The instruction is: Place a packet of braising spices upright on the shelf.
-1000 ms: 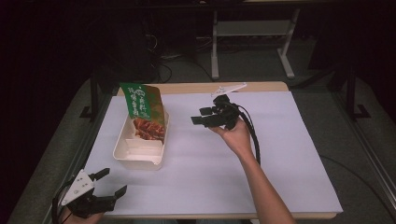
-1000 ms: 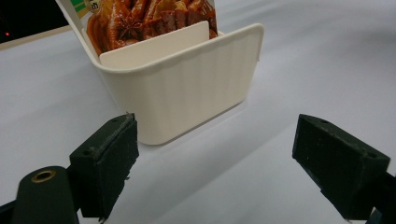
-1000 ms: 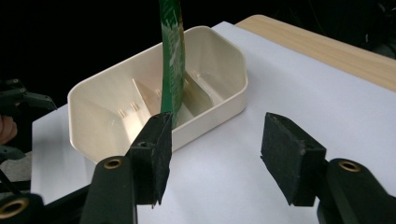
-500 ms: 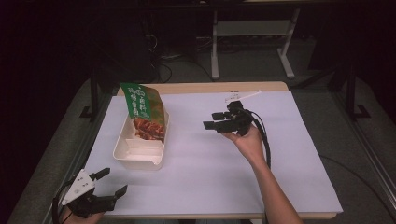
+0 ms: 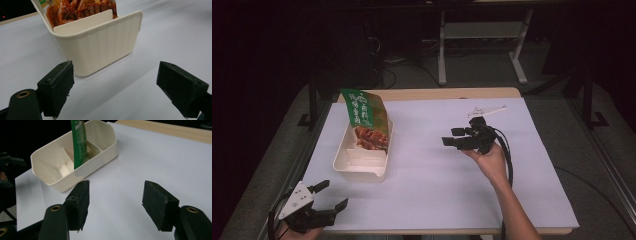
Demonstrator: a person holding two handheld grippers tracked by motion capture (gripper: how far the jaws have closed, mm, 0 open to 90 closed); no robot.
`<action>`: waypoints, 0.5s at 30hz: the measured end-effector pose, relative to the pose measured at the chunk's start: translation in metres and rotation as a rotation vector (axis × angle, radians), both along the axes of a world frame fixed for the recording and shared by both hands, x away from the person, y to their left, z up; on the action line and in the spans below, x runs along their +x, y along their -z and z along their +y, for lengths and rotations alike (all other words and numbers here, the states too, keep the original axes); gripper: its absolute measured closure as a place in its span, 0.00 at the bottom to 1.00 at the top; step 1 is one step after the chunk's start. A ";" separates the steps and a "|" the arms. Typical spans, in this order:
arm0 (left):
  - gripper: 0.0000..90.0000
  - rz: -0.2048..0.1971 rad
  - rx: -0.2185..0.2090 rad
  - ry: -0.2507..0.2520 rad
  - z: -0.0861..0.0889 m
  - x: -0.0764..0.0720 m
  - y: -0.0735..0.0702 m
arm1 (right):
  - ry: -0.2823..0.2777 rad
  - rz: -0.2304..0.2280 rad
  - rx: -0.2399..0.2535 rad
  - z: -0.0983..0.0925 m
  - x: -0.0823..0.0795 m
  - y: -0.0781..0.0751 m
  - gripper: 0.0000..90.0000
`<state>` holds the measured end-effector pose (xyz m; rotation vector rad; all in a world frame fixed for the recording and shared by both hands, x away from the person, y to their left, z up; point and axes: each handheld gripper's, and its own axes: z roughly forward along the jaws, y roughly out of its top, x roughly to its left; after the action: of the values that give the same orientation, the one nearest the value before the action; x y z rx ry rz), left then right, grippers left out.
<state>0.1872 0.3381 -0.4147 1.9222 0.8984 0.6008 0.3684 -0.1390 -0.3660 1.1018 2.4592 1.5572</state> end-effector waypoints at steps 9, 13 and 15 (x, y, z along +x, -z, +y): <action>0.15 0.004 0.001 0.002 -0.001 -0.001 0.000 | 0.024 0.011 0.008 -0.020 -0.013 0.012 0.41; 0.15 0.006 0.001 0.002 -0.001 -0.001 0.000 | 0.035 0.032 0.005 -0.029 -0.020 0.018 0.41; 0.15 0.006 -0.001 -0.001 0.000 -0.001 0.001 | 0.040 0.026 0.009 -0.033 -0.025 0.021 0.41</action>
<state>0.1862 0.3377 -0.4156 1.9241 0.9035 0.5954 0.3435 -0.1719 -0.3874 1.1716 2.4329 1.5546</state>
